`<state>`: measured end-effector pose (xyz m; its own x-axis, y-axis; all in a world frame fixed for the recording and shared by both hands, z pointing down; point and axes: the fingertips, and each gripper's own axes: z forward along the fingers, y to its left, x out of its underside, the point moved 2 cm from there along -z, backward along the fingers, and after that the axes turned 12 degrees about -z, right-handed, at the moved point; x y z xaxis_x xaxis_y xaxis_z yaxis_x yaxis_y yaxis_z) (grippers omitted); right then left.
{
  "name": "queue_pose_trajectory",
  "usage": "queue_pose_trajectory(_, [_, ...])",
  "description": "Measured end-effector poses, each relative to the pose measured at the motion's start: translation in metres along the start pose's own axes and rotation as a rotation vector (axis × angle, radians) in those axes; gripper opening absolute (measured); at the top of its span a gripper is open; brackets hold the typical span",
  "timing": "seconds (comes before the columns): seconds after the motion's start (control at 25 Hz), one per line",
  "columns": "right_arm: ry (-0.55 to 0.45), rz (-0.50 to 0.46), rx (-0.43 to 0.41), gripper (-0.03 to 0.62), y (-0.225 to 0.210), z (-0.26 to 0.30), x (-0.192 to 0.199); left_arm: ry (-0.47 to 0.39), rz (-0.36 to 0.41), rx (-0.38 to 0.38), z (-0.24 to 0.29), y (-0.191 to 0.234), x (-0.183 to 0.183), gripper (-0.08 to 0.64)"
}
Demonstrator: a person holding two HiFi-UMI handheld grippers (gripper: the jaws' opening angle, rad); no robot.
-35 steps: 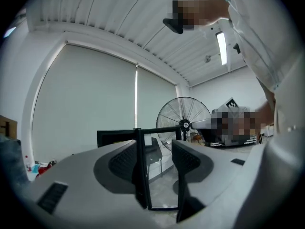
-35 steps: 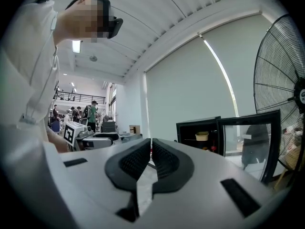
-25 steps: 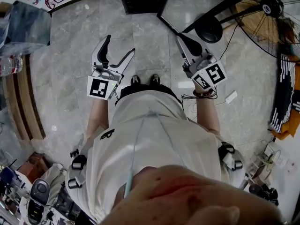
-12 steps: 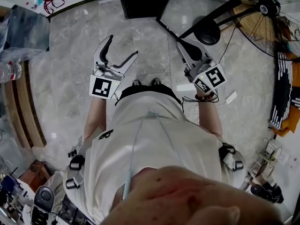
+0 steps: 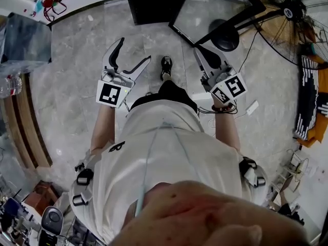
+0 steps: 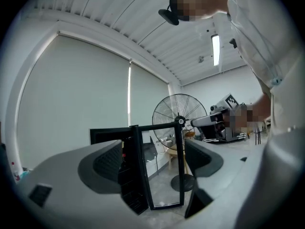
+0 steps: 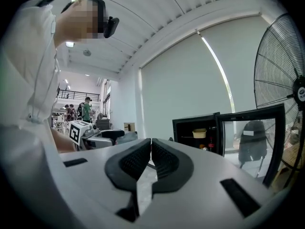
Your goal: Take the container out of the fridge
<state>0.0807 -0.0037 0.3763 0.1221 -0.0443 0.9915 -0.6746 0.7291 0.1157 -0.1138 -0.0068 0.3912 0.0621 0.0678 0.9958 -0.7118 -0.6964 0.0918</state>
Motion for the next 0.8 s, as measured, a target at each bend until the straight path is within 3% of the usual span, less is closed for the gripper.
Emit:
queue_pose_trajectory(0.16, [-0.022, 0.004, -0.010, 0.017, -0.047, 0.028, 0.006, 0.015, -0.007, -0.038, 0.040, 0.027, 0.001, 0.397])
queue_pose_trajectory(0.32, [-0.053, 0.012, -0.022, 0.017, -0.090, 0.064, 0.006, -0.009, 0.053, -0.041, 0.079, 0.053, -0.014, 0.397])
queue_pose_trajectory(0.48, [-0.022, 0.025, -0.061, 0.017, -0.130, 0.096, 0.018, 0.000, 0.017, -0.071, 0.116, 0.080, -0.011, 0.399])
queue_pose_trajectory(0.68, [-0.020, 0.043, -0.112, 0.017, -0.172, 0.118, 0.024, -0.007, 0.030, -0.095, 0.166, 0.099, -0.015, 0.399])
queue_pose_trajectory(0.8, [0.000, -0.003, -0.129, 0.017, -0.203, 0.120, 0.020, 0.017, 0.014, -0.089, 0.201, 0.104, -0.012, 0.399])
